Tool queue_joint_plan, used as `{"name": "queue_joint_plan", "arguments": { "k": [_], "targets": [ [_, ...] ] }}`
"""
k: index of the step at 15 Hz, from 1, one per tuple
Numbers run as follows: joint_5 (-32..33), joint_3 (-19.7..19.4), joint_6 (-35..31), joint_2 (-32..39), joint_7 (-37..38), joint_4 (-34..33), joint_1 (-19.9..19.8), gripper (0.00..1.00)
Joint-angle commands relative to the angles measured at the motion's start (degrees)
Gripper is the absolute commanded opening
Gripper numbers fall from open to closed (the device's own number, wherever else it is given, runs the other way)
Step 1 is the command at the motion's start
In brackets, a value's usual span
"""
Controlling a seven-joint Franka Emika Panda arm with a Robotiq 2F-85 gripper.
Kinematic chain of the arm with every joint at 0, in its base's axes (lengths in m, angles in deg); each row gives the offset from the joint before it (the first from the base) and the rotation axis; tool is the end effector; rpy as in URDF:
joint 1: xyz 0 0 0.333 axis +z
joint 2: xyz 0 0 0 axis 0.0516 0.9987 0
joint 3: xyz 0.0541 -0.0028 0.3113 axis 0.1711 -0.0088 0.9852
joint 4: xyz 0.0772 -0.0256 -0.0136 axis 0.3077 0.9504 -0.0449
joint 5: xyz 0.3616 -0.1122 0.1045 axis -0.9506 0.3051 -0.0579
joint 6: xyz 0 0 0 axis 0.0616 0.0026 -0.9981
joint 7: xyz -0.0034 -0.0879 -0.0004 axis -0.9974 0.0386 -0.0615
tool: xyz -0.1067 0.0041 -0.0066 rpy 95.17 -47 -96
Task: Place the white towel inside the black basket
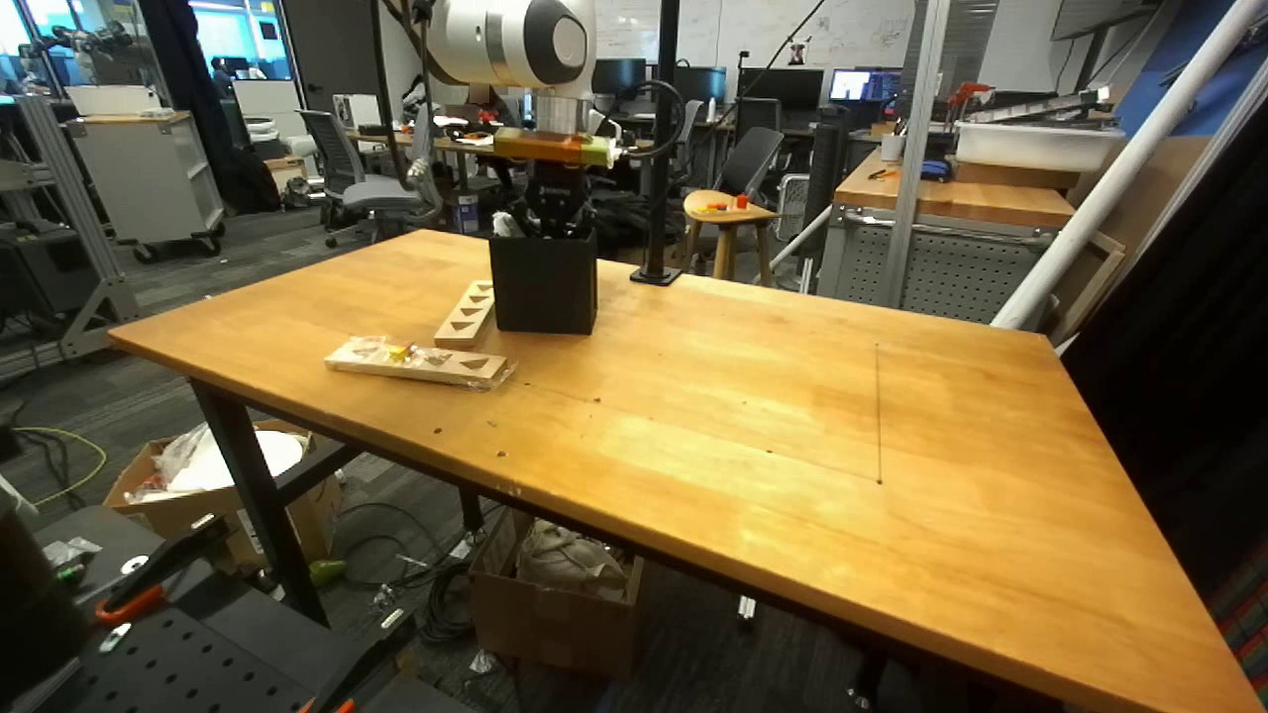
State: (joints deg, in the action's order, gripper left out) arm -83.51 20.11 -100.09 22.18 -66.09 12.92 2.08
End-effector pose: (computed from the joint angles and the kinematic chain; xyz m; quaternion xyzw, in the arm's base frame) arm 0.6811 0.0375 0.3076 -0.9777 -0.2027 0.0546 0.0095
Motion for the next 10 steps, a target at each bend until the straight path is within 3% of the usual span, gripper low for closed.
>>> {"name": "queue_joint_plan", "arguments": {
  "k": [1,10],
  "targets": [
    [-1.8,0.5,2.3,1.6,-1.9,-3.5,-0.8,0.00],
    [0.1,-0.3,3.2,-0.7,-0.2,-3.4,0.7,0.00]
  ]
}}
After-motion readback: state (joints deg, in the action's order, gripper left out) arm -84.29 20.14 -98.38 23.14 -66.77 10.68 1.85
